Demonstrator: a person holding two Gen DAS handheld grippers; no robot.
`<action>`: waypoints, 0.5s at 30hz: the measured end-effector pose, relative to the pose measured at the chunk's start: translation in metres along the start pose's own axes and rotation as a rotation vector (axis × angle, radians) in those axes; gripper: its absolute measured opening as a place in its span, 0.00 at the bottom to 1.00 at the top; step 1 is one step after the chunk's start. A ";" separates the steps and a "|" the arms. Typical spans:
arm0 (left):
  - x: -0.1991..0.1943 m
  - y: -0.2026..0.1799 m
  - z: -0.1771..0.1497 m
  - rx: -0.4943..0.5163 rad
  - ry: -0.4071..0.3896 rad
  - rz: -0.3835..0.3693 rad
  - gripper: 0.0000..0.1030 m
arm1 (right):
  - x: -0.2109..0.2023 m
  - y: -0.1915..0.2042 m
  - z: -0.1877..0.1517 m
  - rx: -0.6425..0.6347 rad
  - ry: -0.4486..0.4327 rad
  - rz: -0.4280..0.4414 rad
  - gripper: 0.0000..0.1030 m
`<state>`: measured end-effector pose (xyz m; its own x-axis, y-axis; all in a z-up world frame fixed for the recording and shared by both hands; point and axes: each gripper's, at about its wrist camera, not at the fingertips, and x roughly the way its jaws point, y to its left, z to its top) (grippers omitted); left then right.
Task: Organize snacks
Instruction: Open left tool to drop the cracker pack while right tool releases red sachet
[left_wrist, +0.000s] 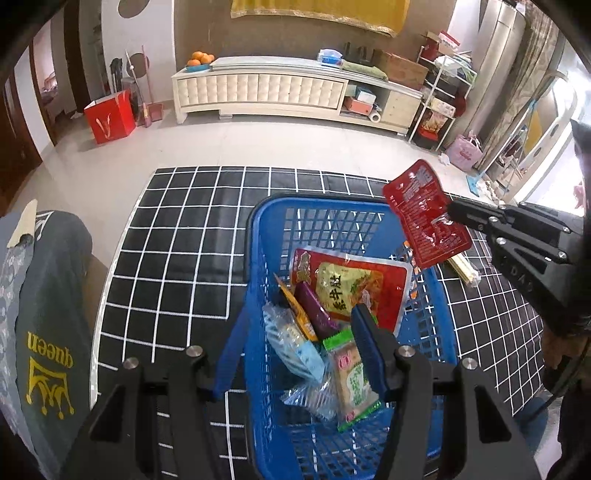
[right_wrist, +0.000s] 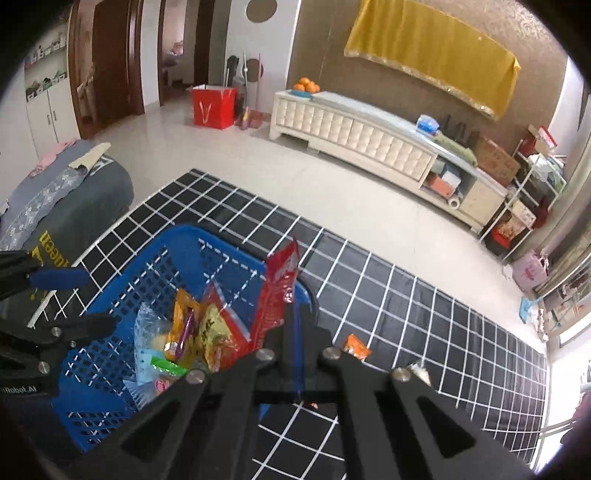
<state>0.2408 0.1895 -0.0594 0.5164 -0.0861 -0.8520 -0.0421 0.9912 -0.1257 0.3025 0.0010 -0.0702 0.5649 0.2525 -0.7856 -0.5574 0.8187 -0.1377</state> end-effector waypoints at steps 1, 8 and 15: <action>0.004 -0.001 0.002 0.004 0.003 -0.005 0.53 | 0.002 0.001 -0.001 -0.007 0.007 -0.004 0.01; 0.022 -0.006 0.002 0.007 0.034 -0.026 0.53 | 0.017 -0.002 -0.008 0.044 0.084 0.059 0.02; 0.021 -0.005 -0.004 -0.003 0.040 -0.027 0.53 | 0.004 -0.011 -0.009 0.102 0.070 0.030 0.68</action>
<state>0.2482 0.1826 -0.0783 0.4824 -0.1173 -0.8680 -0.0314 0.9880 -0.1510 0.3056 -0.0117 -0.0778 0.5027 0.2440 -0.8293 -0.5070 0.8602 -0.0543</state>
